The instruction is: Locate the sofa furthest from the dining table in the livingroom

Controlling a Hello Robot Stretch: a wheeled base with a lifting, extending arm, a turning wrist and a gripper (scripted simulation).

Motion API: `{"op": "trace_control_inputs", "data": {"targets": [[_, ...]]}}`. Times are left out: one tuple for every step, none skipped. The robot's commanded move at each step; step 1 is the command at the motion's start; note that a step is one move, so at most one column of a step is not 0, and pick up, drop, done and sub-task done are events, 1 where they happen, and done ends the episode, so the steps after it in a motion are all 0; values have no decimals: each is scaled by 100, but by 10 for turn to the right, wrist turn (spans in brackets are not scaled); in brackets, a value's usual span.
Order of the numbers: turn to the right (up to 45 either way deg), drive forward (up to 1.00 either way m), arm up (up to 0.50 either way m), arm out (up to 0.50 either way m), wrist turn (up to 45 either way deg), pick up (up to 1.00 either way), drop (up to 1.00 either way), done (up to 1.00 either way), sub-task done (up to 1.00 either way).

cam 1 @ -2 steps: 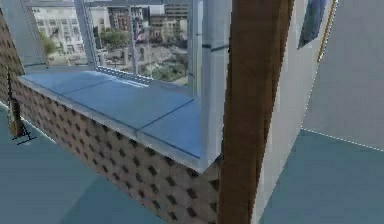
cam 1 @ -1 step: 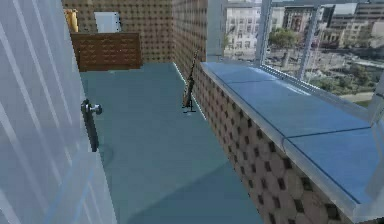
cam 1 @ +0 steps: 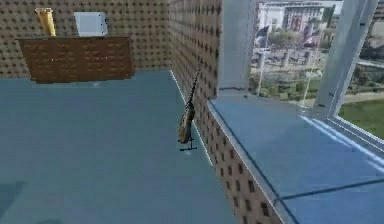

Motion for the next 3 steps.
{"op": "trace_control_inputs", "data": {"targets": [[-120,0,0,0,0,0,0,0,0],[0,5,0,0,0,0,0,0,0],[0,15,0,0,0,0,0,0,0]]}}
